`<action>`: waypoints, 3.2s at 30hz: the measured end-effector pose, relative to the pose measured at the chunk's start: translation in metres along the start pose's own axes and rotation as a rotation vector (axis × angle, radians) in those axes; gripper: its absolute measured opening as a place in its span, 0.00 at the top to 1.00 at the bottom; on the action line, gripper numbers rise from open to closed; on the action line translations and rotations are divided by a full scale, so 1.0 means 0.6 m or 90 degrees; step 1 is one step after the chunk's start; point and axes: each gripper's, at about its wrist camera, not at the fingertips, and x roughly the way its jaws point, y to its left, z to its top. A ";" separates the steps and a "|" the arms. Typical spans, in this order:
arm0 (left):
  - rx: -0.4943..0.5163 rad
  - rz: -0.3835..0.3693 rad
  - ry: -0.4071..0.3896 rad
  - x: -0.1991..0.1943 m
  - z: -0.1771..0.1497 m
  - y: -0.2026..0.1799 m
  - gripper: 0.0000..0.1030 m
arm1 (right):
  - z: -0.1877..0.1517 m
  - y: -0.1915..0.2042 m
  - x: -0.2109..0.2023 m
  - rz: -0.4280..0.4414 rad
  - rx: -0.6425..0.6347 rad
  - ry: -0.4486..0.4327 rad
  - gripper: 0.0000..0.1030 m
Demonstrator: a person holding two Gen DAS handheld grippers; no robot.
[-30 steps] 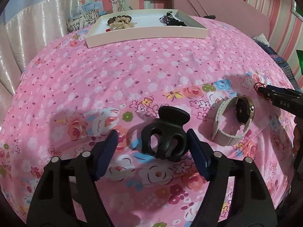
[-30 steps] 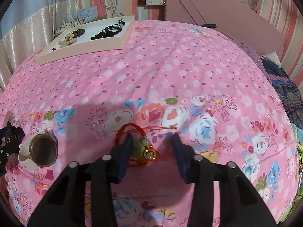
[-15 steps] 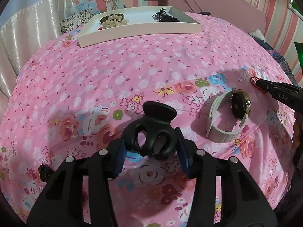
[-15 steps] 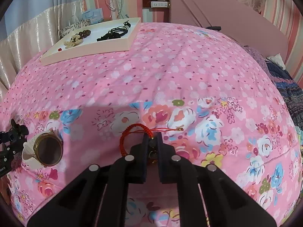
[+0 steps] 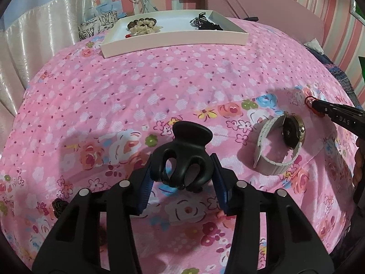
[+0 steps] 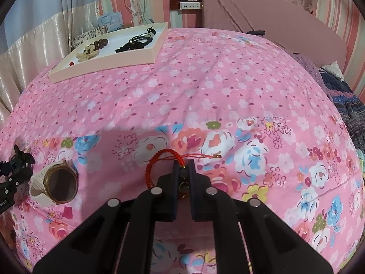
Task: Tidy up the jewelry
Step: 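Carry the claw clip and red string bracelet into the tray with both tools, then open both tools to release the items and lift them away from the tray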
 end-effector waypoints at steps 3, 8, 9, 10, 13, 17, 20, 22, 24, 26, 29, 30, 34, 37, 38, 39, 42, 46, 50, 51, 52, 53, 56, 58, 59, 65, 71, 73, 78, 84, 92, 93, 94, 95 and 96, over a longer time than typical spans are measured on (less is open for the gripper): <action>-0.003 0.004 -0.008 -0.008 0.007 0.004 0.55 | 0.010 0.001 -0.010 0.006 0.001 -0.011 0.93; -0.012 0.010 -0.021 -0.026 0.040 0.018 0.55 | 0.035 0.005 -0.032 0.014 -0.003 -0.038 0.93; -0.017 0.009 -0.023 -0.031 0.053 0.024 0.55 | 0.042 0.006 -0.037 0.016 -0.003 -0.045 0.93; -0.019 0.008 -0.025 -0.035 0.060 0.027 0.55 | 0.052 0.007 -0.043 0.020 -0.004 -0.054 0.93; -0.023 0.009 -0.044 -0.055 0.096 0.039 0.55 | 0.084 0.013 -0.061 0.026 -0.008 -0.080 0.93; -0.032 0.003 -0.074 -0.080 0.155 0.062 0.55 | 0.148 0.031 -0.086 0.039 -0.020 -0.127 0.93; -0.034 0.007 -0.090 -0.088 0.204 0.078 0.55 | 0.198 0.047 -0.090 0.064 -0.017 -0.149 0.93; -0.036 0.015 -0.094 -0.084 0.235 0.088 0.55 | 0.234 0.064 -0.085 0.083 -0.013 -0.157 0.93; -0.037 0.012 -0.094 -0.074 0.268 0.097 0.55 | 0.263 0.080 -0.075 0.093 -0.011 -0.158 0.93; -0.043 0.011 -0.085 -0.055 0.300 0.110 0.55 | 0.292 0.100 -0.061 0.101 -0.013 -0.157 0.93; -0.045 0.005 -0.073 -0.023 0.333 0.123 0.55 | 0.329 0.132 -0.032 0.110 -0.016 -0.148 0.93; -0.045 0.007 -0.068 -0.009 0.343 0.126 0.55 | 0.333 0.139 -0.024 0.110 -0.016 -0.146 0.93; -0.043 0.022 -0.033 0.057 0.368 0.132 0.55 | 0.361 0.179 0.026 0.116 -0.020 -0.122 0.93; -0.046 0.023 -0.023 0.095 0.378 0.140 0.55 | 0.370 0.205 0.065 0.123 -0.022 -0.100 0.93; -0.050 0.021 -0.020 0.105 0.381 0.145 0.55 | 0.370 0.212 0.077 0.124 -0.024 -0.094 0.93; -0.053 0.020 -0.017 0.115 0.383 0.148 0.55 | 0.371 0.220 0.088 0.123 -0.026 -0.088 0.93; -0.056 0.024 -0.007 0.147 0.387 0.158 0.55 | 0.372 0.241 0.126 0.121 -0.033 -0.067 0.93; -0.065 0.024 0.012 0.185 0.386 0.170 0.55 | 0.369 0.257 0.173 0.118 -0.036 -0.037 0.93; -0.067 0.020 0.021 0.208 0.386 0.171 0.55 | 0.364 0.265 0.207 0.117 -0.035 -0.014 0.93; -0.068 0.018 0.023 0.213 0.386 0.172 0.55 | 0.363 0.266 0.215 0.121 -0.034 -0.007 0.93; -0.067 0.020 0.017 0.214 0.385 0.172 0.55 | 0.360 0.268 0.224 0.121 -0.034 -0.001 0.93; -0.066 0.021 0.015 0.215 0.386 0.172 0.55 | 0.359 0.269 0.230 0.119 -0.035 0.003 0.93; -0.060 0.026 0.012 0.217 0.388 0.170 0.55 | 0.357 0.272 0.246 0.114 -0.035 0.012 0.93; -0.057 0.024 0.013 0.220 0.391 0.168 0.55 | 0.357 0.273 0.256 0.112 -0.034 0.017 0.93; -0.058 0.023 0.014 0.223 0.393 0.168 0.55 | 0.358 0.273 0.259 0.111 -0.035 0.019 0.93; -0.060 0.000 0.024 0.232 0.400 0.164 0.55 | 0.354 0.280 0.271 0.111 -0.053 0.035 0.93; -0.058 0.005 0.025 0.232 0.400 0.163 0.55 | 0.355 0.279 0.268 0.106 -0.055 0.039 0.92; -0.059 0.002 0.029 0.231 0.400 0.165 0.51 | 0.355 0.279 0.263 0.108 -0.057 0.037 0.82; -0.060 -0.011 0.020 0.207 0.401 0.166 0.47 | 0.361 0.268 0.231 0.108 -0.055 0.008 0.52; -0.059 -0.011 -0.034 0.126 0.408 0.169 0.26 | 0.385 0.227 0.145 0.119 -0.048 -0.054 0.46; -0.074 0.027 -0.113 -0.007 0.377 0.193 0.03 | 0.360 0.171 0.023 0.078 -0.040 -0.122 0.25; -0.077 0.030 -0.119 -0.018 0.368 0.195 0.03 | 0.355 0.168 0.016 0.078 -0.039 -0.122 0.23; -0.079 0.028 -0.123 -0.032 0.354 0.199 0.03 | 0.342 0.164 0.004 0.079 -0.040 -0.126 0.21; -0.079 0.028 -0.125 -0.040 0.344 0.199 0.03 | 0.332 0.161 -0.005 0.079 -0.039 -0.131 0.16; -0.079 0.031 -0.126 -0.047 0.335 0.199 0.03 | 0.319 0.157 -0.017 0.076 -0.038 -0.140 0.15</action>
